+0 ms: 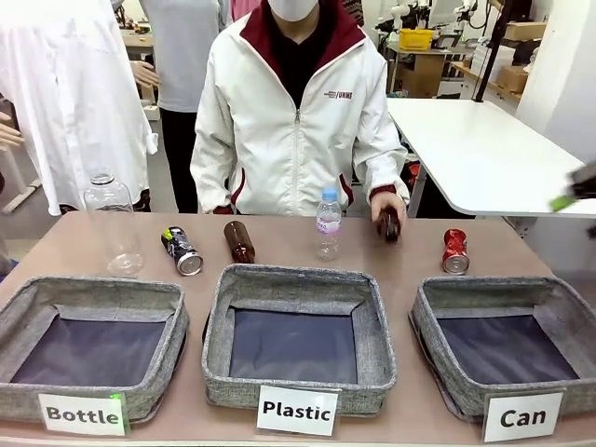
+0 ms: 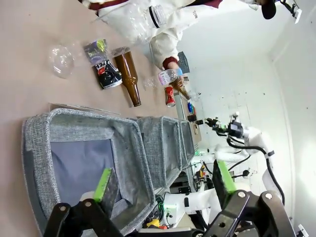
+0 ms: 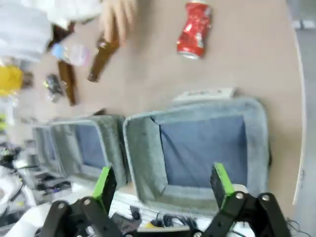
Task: Sort the can waste into the basket.
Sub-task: Pick up the can waste from the table and place it in the right Fabric basket.
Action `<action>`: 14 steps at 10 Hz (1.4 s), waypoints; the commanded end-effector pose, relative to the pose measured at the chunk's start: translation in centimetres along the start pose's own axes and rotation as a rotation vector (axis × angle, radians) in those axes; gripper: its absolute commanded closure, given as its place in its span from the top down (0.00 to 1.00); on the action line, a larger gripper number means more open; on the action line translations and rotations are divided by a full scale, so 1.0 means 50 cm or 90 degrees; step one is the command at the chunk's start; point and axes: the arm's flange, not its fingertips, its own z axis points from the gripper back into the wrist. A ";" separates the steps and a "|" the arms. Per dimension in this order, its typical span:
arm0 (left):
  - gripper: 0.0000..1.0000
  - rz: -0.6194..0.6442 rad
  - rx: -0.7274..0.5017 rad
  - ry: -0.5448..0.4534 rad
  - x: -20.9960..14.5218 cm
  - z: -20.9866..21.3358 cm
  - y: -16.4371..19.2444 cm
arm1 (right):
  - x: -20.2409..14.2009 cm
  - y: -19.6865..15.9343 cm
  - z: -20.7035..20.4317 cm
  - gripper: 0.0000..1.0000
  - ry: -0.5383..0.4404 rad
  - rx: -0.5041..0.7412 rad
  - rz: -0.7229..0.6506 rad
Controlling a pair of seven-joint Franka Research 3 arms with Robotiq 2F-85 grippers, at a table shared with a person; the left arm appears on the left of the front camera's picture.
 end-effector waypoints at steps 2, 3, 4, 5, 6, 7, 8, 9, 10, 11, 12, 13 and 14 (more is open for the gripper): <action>1.00 -0.014 -0.012 -0.004 0.001 0.001 0.000 | -0.167 -0.170 0.083 1.00 -0.095 0.102 -0.089; 1.00 -0.014 -0.012 -0.004 0.001 0.001 0.000 | -0.210 -0.214 0.074 1.00 -0.116 0.135 -0.130; 1.00 -0.014 -0.012 -0.004 0.001 0.001 0.000 | -0.229 -0.240 0.057 1.00 -0.126 0.161 -0.147; 1.00 -0.014 -0.012 -0.004 0.001 0.001 0.000 | -0.232 -0.250 0.039 1.00 -0.129 0.170 -0.157; 1.00 -0.014 -0.012 -0.004 0.001 0.001 0.000 | -0.225 -0.245 0.029 1.00 -0.134 0.163 -0.160; 1.00 -0.014 -0.012 -0.004 0.001 0.001 0.000 | -0.208 -0.229 0.025 1.00 -0.133 0.153 -0.135; 1.00 -0.014 -0.012 -0.004 0.001 0.001 0.000 | -0.182 -0.196 0.021 1.00 -0.128 0.127 -0.122; 1.00 -0.014 -0.012 -0.004 0.001 0.001 0.000 | -0.156 -0.154 0.018 1.00 -0.127 0.087 -0.115; 1.00 -0.014 -0.012 -0.004 0.001 0.001 0.000 | -0.126 -0.106 0.014 1.00 -0.133 0.042 -0.109; 1.00 -0.014 -0.012 -0.004 0.001 0.001 0.000 | -0.093 -0.052 0.003 1.00 -0.135 0.000 -0.091; 1.00 -0.014 -0.012 -0.004 0.001 0.001 0.000 | -0.050 0.010 -0.022 1.00 -0.119 -0.046 -0.053; 1.00 0.001 -0.001 0.002 0.000 -0.001 0.001 | -0.007 0.059 -0.058 1.00 -0.107 -0.102 -0.042; 1.00 -0.006 -0.055 -0.039 -0.008 0.072 -0.074 | 0.038 0.103 -0.104 1.00 -0.100 -0.165 -0.033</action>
